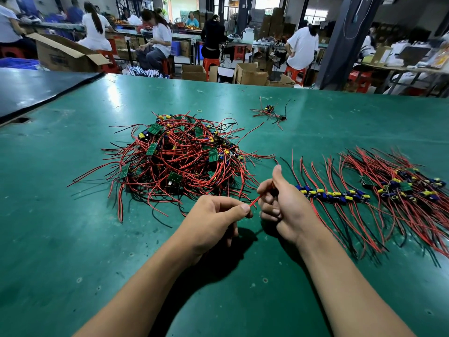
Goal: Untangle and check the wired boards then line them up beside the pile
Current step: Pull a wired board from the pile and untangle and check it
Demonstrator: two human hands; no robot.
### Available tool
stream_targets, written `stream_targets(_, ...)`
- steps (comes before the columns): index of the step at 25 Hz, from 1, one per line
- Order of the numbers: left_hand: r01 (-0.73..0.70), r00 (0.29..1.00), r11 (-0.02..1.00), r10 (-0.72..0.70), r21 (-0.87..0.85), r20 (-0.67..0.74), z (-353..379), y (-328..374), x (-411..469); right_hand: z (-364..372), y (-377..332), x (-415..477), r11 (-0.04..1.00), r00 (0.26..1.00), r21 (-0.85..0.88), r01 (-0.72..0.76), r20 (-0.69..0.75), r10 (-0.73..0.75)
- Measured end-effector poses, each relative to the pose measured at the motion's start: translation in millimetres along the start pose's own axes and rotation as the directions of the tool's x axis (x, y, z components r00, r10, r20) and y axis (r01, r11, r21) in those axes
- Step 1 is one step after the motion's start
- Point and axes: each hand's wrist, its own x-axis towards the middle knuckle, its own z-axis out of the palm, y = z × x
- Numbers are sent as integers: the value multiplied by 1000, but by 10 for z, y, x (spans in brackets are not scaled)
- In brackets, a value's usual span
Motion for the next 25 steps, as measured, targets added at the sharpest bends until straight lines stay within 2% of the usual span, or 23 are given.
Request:
stream_targets(2, -6, 1000, 1000, 6, -6, -1, -4, -22, 0, -42, -48, -13, 983, 991, 140, -117, 87, 106)
stream_targets(4, -21, 1000, 1000, 21, 6, -16, 0, -41, 5, -68, -54, -20, 977, 987, 159, -140, 107, 124)
stream_targets(8, -37, 997, 999, 38, 12, -73, -18, -76, 31, -1, 53, -25, 983, 998, -168, 67, 24, -64)
stream_targets(10, -37, 996, 999, 37, 3, -80, -23, -82, 31, 43, 99, -55, 977, 991, -183, 113, 86, -99)
stream_targets(12, -32, 996, 999, 30, -16, -79, -23, -77, 23, 70, 135, -87, 973, 978, -199, 114, 197, -74)
stream_targets(15, -2, 998, 997, -3, -81, -66, -47, -58, 23, 78, 172, -130, 939, 953, -304, 162, 295, -69)
stream_targets(20, 54, 998, 990, -57, -127, -22, -57, -12, 20, 1, 98, -62, 761, 926, -529, 377, 212, -312)
stream_targets(25, 64, 998, 992, -64, -106, 6, -37, 14, 4, -69, 116, 14, 678, 880, -601, 424, 97, -465)
